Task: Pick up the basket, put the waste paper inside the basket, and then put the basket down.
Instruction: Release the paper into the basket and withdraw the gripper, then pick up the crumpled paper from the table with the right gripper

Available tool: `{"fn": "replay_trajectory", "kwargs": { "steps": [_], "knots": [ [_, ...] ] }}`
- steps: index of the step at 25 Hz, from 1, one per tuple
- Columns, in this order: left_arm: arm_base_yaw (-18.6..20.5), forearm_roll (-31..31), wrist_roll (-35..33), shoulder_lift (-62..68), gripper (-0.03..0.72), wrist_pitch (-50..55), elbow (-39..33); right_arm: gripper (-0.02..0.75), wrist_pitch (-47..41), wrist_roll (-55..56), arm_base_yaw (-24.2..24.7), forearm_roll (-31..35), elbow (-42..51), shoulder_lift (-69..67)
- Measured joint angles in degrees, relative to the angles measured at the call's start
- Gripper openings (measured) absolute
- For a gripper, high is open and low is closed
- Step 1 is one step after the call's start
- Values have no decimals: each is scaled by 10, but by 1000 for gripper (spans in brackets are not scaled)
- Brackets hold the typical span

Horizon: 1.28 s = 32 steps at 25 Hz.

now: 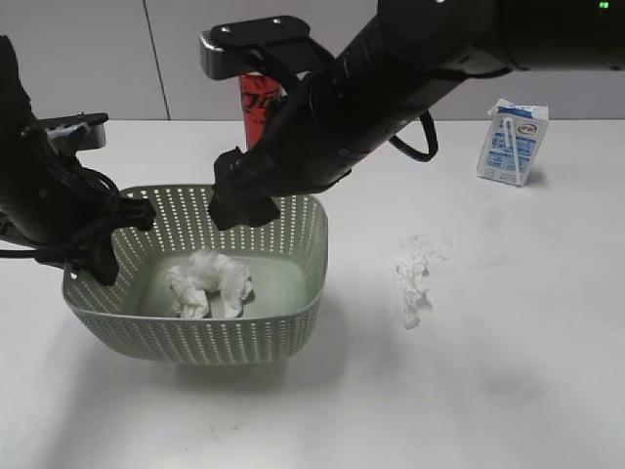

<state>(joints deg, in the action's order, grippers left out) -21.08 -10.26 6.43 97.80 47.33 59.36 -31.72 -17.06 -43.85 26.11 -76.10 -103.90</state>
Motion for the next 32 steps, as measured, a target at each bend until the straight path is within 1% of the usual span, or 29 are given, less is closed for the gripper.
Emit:
{"fn": "replay_trajectory", "kwargs": {
  "steps": [2, 4, 8, 10, 13, 16, 19, 22, 25, 30, 32],
  "knots": [
    [0, 0, 0, 0, 0, 0, 0, 633, -23, 9, 8, -29, -15, 8],
    [0, 2, 0, 0, 0, 0, 0, 630, -68, 46, 20, -73, -40, 23],
    [2, 24, 0, 0, 0, 7, 0, 596, -161, 135, 87, -157, -70, 51],
    [10, 32, 0, 0, 0, 10, 0, 582, -195, 164, 127, -172, -67, 51],
    [35, 37, 0, 0, 0, 10, 0, 577, -208, 200, 158, -182, -42, 37],
    [57, 46, 0, 0, 0, 15, 0, 575, -200, 213, 160, -183, -18, -2],
    [66, 56, 0, 0, 0, 25, 0, 573, -180, 228, 158, -189, -13, -63],
    [66, 59, 0, 0, 0, 32, 0, 559, -165, 290, 158, -237, -12, -122],
    [66, 59, 0, 0, 0, 33, 0, 510, -163, 315, 158, -257, -12, -161],
    [66, 56, 0, 0, 0, 33, 0, 412, -143, 309, 158, -245, -12, -183],
    [66, 52, 0, 0, 0, 32, 0, 353, -141, 302, 158, -241, -12, -185]
  ]
}}
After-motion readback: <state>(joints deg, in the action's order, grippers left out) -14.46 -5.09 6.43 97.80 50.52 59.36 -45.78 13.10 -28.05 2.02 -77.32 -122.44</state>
